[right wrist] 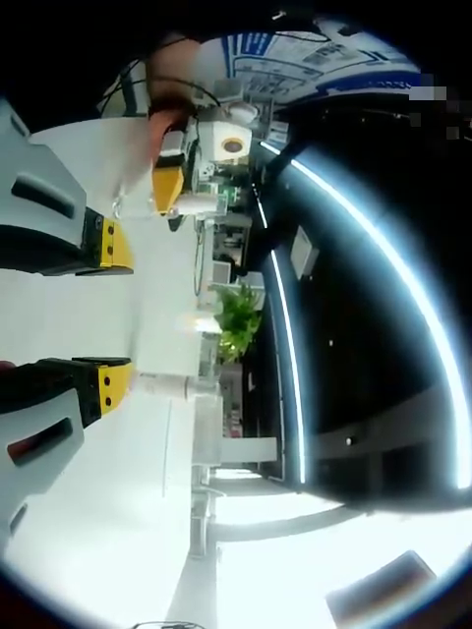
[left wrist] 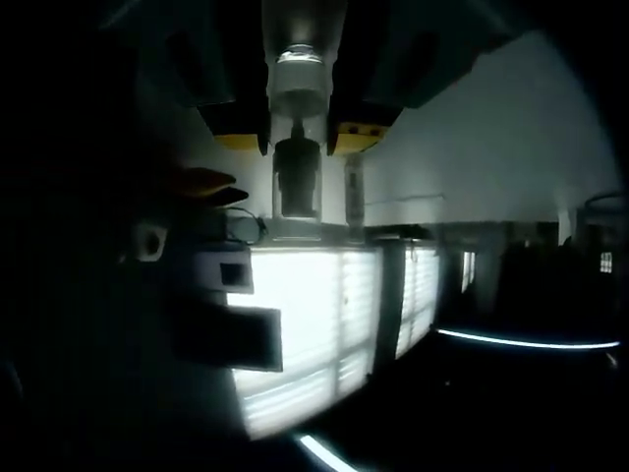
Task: Clamp pump bottle remove cover press pump head put on cover
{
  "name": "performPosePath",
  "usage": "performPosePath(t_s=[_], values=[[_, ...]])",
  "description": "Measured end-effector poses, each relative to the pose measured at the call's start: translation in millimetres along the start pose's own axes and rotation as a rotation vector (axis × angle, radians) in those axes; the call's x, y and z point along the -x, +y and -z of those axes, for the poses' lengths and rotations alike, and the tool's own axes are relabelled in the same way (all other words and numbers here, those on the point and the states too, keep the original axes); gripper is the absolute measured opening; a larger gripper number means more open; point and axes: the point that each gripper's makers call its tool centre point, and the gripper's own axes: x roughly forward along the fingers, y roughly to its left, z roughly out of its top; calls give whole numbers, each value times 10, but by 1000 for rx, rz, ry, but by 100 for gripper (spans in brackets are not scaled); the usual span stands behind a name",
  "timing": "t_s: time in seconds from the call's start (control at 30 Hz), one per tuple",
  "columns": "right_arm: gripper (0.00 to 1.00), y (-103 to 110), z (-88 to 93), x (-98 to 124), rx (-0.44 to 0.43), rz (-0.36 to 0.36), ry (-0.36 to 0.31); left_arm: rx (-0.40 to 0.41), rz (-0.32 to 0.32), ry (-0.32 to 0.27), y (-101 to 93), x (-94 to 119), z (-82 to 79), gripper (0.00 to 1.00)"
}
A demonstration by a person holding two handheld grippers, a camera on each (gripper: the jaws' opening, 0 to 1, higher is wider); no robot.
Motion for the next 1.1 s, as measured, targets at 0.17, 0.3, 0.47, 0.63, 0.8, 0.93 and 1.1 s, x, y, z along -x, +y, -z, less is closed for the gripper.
performPosePath(t_s=[0.17,0.3,0.47,0.63,0.8,0.93,1.1], values=[[25,-11,-31,16,-40,-2,-16,8,-1,0,14,0,0,15],[25,-3,-118,53,-117,10,-52,9,-1,-2,20,-2,-1,15],[25,9,-137,66,-134,11,-32,12,-2,-5,17,-7,-3,15],[25,52,-300,62,-170,-2,-37,9,-5,-7,30,-6,-1,15],[25,317,-521,-27,-121,-41,-50,7,-4,-8,31,-6,-2,15],[23,564,-664,-119,-93,-73,-61,7,-5,-9,29,-6,-3,15],[21,746,-730,-187,-91,-97,-66,-5,-13,-8,38,6,-6,15]])
